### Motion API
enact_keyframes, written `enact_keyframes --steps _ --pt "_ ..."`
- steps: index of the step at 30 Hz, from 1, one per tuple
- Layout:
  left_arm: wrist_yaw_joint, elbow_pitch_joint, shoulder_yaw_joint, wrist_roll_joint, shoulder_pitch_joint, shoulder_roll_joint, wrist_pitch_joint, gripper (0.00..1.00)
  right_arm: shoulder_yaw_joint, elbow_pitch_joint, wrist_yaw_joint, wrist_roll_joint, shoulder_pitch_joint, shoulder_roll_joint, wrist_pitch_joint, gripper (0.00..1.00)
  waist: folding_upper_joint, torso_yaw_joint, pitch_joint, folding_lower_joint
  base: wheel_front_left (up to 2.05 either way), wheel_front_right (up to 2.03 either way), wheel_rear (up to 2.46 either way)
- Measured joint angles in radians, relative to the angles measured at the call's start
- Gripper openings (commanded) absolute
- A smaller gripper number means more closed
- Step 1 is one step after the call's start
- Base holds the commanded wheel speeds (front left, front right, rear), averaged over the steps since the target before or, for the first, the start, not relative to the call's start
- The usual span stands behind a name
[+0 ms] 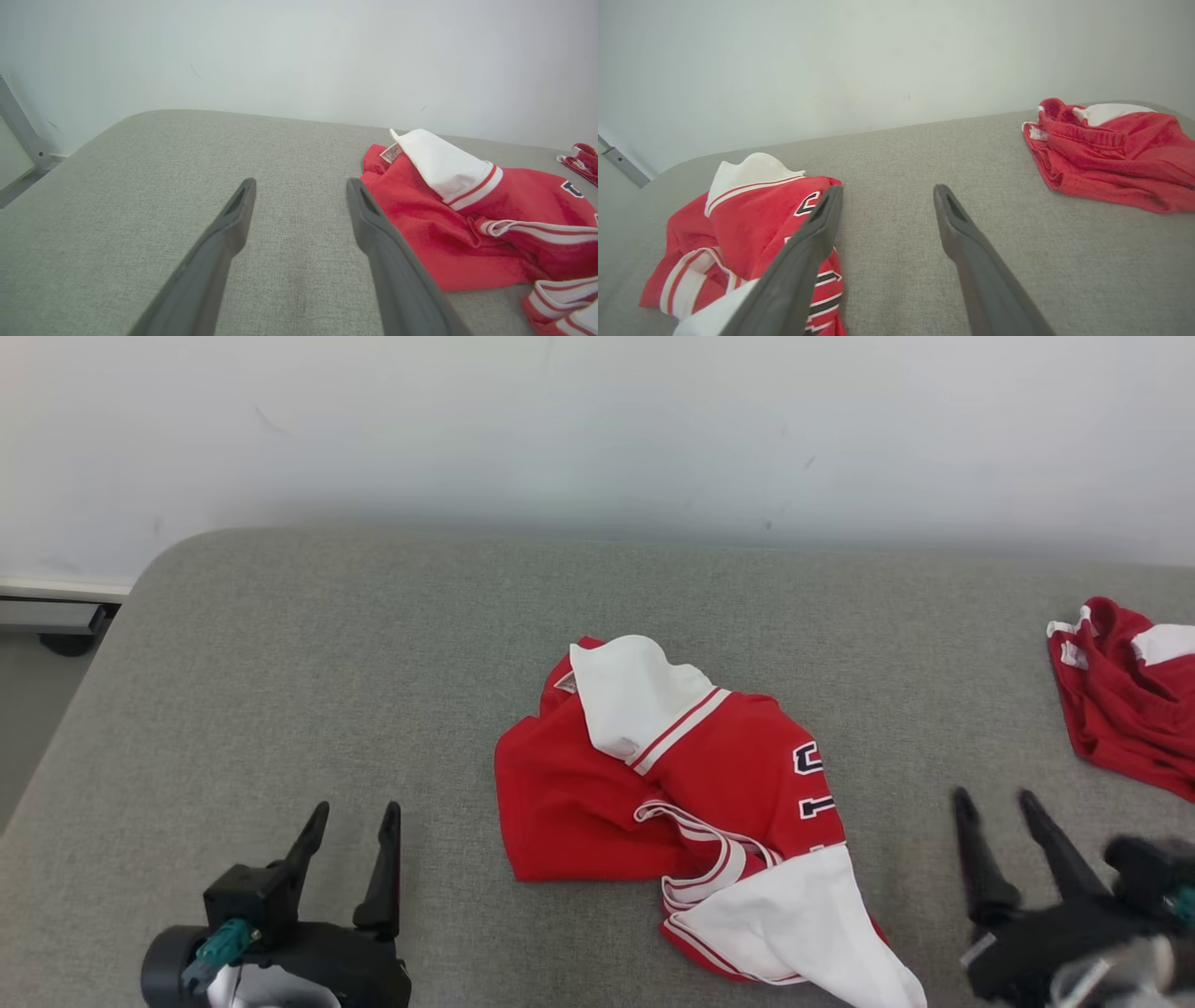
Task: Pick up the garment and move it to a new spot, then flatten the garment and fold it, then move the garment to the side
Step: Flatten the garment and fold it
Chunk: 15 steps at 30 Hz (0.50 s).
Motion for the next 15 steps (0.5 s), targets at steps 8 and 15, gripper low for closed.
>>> enact_keyframes --steps 8,15 --pt "0.000 -0.031 0.013 0.030 0.001 -0.046 0.000 1.00 0.177 0.020 0.082 -0.001 -0.187 0.013 0.142 1.00 0.0000 0.023 0.003 0.0000 0.00 0.00 0.00" --pt "0.000 -0.049 0.007 0.060 0.001 -0.066 0.000 1.00 0.323 0.085 0.131 -0.037 -0.264 0.023 0.314 1.00 0.0000 0.061 0.004 0.0000 0.00 0.00 0.00"
